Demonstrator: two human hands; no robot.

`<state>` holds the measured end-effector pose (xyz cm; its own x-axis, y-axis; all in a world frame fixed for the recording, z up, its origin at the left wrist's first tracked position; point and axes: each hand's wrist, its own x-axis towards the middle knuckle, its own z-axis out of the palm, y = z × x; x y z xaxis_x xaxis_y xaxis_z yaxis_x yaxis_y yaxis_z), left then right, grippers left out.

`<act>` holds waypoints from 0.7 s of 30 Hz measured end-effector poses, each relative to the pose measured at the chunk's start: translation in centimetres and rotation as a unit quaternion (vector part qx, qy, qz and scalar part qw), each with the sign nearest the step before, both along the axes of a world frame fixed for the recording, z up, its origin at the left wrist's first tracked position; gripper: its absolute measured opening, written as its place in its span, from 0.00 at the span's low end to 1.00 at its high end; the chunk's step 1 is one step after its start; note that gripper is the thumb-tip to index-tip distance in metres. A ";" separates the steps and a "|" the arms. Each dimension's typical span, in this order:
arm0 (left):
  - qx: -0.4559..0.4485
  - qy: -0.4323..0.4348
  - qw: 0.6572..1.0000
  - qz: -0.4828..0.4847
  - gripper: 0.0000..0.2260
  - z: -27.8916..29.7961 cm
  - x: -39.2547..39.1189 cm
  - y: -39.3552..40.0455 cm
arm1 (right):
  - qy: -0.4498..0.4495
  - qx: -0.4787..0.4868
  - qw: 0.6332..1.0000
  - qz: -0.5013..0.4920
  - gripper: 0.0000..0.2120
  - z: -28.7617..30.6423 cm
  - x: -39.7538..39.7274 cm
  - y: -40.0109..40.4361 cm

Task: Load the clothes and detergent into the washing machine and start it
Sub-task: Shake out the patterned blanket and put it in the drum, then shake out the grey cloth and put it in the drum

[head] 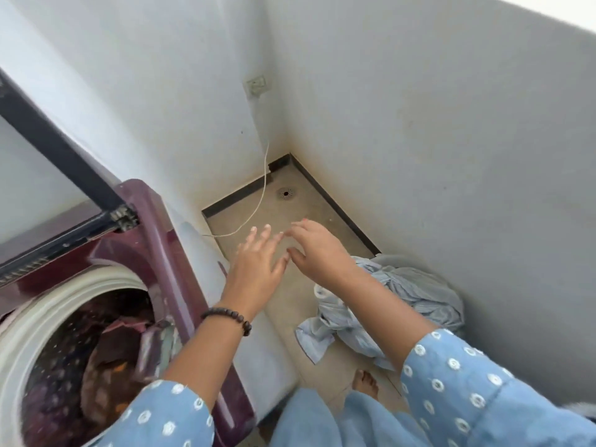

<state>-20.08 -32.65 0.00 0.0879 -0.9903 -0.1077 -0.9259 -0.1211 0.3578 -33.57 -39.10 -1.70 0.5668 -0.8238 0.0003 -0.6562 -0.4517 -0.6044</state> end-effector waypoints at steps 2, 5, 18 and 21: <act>0.067 -0.069 0.994 -0.043 0.27 -2.7 -3.1 -0.6 | 0.091 -0.008 0.996 -0.009 0.27 -3.0 -3.2 -0.3; 0.131 -0.106 0.982 -0.089 0.30 -6.5 -7.3 -1.3 | 0.190 0.022 0.981 -0.021 0.32 -7.3 -8.4 0.1; 0.251 -0.172 0.921 -0.242 0.30 -20.4 -18.7 -5.7 | 0.253 0.178 0.946 -0.098 0.33 -21.4 -20.8 0.8; 0.271 -0.183 0.909 -0.257 0.30 -23.3 -19.5 -5.9 | 0.255 0.202 0.941 -0.094 0.34 -24.1 -21.3 0.8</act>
